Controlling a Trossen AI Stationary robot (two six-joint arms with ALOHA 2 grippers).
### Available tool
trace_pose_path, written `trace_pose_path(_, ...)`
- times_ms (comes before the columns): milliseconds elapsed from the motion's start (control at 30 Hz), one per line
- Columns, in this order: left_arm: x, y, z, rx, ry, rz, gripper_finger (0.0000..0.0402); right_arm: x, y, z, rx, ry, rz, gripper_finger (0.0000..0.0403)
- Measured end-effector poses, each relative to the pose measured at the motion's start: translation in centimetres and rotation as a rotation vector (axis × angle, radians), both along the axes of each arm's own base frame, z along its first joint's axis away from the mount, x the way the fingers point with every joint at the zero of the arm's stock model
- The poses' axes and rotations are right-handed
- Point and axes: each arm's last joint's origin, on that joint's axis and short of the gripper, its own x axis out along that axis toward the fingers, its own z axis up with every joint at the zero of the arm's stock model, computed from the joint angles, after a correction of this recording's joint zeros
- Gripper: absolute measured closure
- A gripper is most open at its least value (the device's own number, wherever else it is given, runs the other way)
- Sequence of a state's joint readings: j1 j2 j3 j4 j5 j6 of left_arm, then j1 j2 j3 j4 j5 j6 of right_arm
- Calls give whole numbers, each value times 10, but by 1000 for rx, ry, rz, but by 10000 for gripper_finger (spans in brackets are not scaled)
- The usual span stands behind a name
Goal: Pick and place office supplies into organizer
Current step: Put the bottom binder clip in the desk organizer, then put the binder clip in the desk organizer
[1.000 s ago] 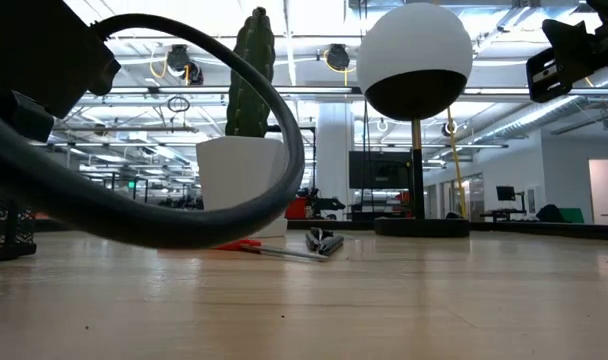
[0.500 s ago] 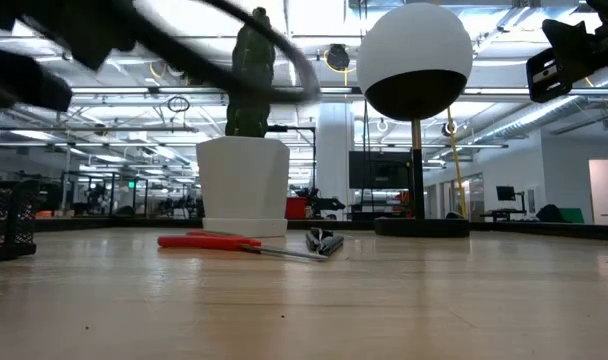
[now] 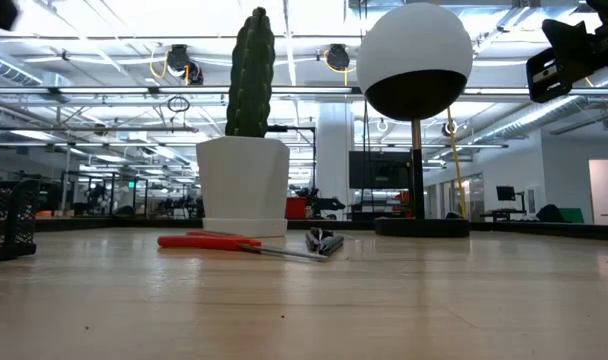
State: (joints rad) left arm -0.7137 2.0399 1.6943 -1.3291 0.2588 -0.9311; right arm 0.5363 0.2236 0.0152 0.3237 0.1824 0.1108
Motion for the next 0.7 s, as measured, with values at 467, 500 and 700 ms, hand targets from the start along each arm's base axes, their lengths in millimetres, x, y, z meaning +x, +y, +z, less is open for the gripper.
trace_pose_path(467,-6,-10,-12,13,93,65,193,0,0,0,0,0,0,250)
trace_pose_path(500,-6,-9,-12,20,96,71,190,0,0,0,0,0,0,250)
trace_pose_path(700,-10,-5,-11,90,120,71,184,0,0,0,0,0,0,250)
